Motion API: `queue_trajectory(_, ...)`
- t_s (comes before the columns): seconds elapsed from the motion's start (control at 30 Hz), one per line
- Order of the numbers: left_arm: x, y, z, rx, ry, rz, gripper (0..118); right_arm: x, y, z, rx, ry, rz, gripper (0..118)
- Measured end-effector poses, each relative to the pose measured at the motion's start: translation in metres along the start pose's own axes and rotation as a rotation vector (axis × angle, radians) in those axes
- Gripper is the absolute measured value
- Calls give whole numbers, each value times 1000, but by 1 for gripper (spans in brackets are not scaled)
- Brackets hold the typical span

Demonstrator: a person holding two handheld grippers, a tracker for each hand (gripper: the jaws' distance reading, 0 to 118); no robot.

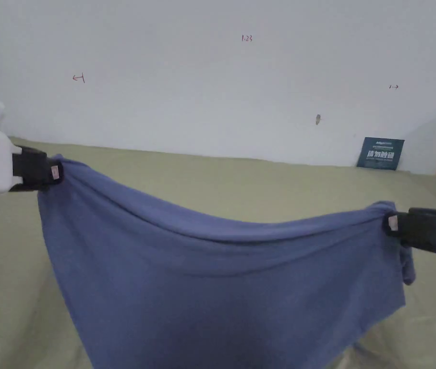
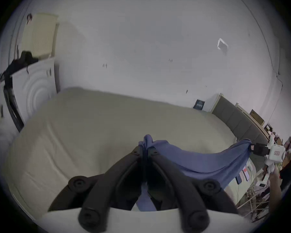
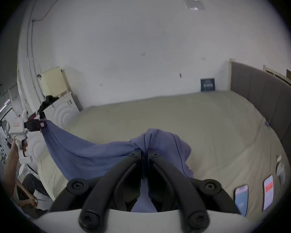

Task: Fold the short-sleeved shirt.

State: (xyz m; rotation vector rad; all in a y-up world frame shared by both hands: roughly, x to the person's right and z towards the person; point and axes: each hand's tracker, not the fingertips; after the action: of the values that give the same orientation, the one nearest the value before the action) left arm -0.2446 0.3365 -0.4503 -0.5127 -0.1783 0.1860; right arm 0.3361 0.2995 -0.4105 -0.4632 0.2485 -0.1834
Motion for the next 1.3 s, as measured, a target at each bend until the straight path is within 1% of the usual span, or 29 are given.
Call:
queue_trajectory(0.1, 9, 34, 5, 56, 24, -32, 5, -4, 40, -11, 64, -16, 76, 6)
queue_trajectory(0.17, 14, 53, 8, 88, 36, -49, 5, -9, 63, -16, 116, -14, 87, 6)
queue_trajectory(0.27, 18, 78, 10, 149, 55, -79, 5, -6, 96, -28, 170, -5, 81, 6)
queue_trajectory(0.37, 23, 98, 10, 156, 65, -86, 5, 2, 122, -41, 199, -22, 58, 6)
queue_trajectory(0.43, 23, 106, 8, 164, 59, -83, 5, 2, 134, -52, 214, -37, 49, 6)
queue_trajectory(0.47, 10, 116, -1, 159, 57, -84, 5, 3, 137, -56, 217, -40, 43, 6)
queue_trajectory(0.53, 9, 120, -8, 149, 69, -82, 5, 4, 140, -64, 220, -44, 25, 6)
queue_trajectory(0.67, 3, 117, -29, 119, 126, -113, 5, 2, 132, -76, 215, -58, 46, 6)
queue_trajectory(0.7, 2, 113, -35, 103, 138, -129, 5, -4, 124, -76, 210, -65, 56, 6)
queue_trajectory(0.77, 5, 93, -38, 82, 140, -130, 5, -2, 110, -82, 184, -82, 73, 6)
queue_trajectory(0.83, -2, 70, -44, 53, 114, -91, 5, 4, 88, -87, 160, -93, 59, 6)
queue_trajectory(0.93, -19, 29, -54, 13, 105, -34, 5, 16, 52, -87, 107, -88, -1, 6)
queue_trajectory(1.0, -17, -5, -51, -20, 102, -6, 5, 27, 31, -87, 66, -87, -21, 6)
queue_trajectory(1.1, -25, -52, -49, -98, 83, 17, 5, 30, -1, -75, -18, -122, -6, 6)
queue_trajectory(1.17, -44, -82, -49, -152, 62, 42, 5, 33, -24, -63, -28, -112, -2, 6)
queue_trajectory(1.3, -62, -133, -30, -203, 56, 110, 5, 38, -68, -41, -84, -103, -40, 6)
